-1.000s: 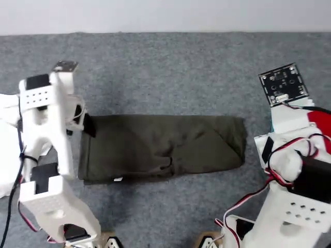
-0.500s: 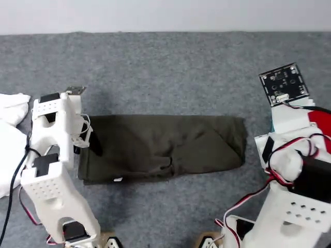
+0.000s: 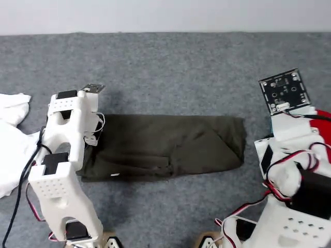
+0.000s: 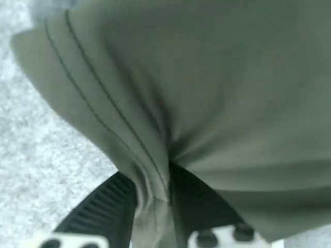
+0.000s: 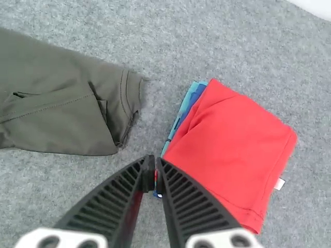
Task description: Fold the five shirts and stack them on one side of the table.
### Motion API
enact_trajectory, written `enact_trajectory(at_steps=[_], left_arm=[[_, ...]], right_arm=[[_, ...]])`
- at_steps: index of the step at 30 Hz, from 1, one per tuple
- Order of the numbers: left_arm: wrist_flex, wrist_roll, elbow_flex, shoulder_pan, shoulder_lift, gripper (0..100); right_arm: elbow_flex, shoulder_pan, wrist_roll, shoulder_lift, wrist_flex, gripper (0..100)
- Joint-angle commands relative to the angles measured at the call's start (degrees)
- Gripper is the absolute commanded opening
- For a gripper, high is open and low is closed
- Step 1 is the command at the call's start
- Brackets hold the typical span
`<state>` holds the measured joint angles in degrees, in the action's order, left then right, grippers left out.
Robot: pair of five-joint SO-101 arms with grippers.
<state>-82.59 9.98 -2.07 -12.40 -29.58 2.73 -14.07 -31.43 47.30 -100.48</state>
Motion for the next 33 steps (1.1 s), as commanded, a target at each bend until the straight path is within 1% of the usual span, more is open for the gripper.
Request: enact_trajectory(at_steps=[1,6,8,10,15,17,22,29,33], left_arm=[[0.6,0.6,4.1,-4.4,0.2,1],[-3.3,1.4,12.3,-10.9,0.2,1],[-6.4,2.5,15.7,-11.1,0.2,1],[-9.6,2.6,18.2,-9.1,0.2,1],[-15.9,2.3,23.5,-1.9,0.2,1],[-17.8,0.7,25.6,1.0,0.2,1],[-18.0,-2.0,26.6,9.2,4.3,1],[-18.0,-8.2,22.9,26.6,15.2,1],[-17.9,-12.1,22.7,36.5,17.6,1]], right_arm=[[-0.2,-0.7,0.3,0.8,-2.1,0.9],[-0.2,-4.9,0.2,0.8,-2.0,0.9],[-0.2,-6.4,0.2,0.8,-2.0,0.9],[-0.2,-7.5,0.2,0.8,-2.0,0.9],[-0.2,-7.5,0.2,0.8,-2.0,0.9],[-0.2,-7.5,0.2,0.8,-2.0,0.9],[-0.2,-7.7,0.2,0.8,-2.0,0.9],[-0.2,-7.7,0.2,0.8,-2.1,0.9],[-0.2,-7.7,0.2,0.8,-2.1,0.9]])
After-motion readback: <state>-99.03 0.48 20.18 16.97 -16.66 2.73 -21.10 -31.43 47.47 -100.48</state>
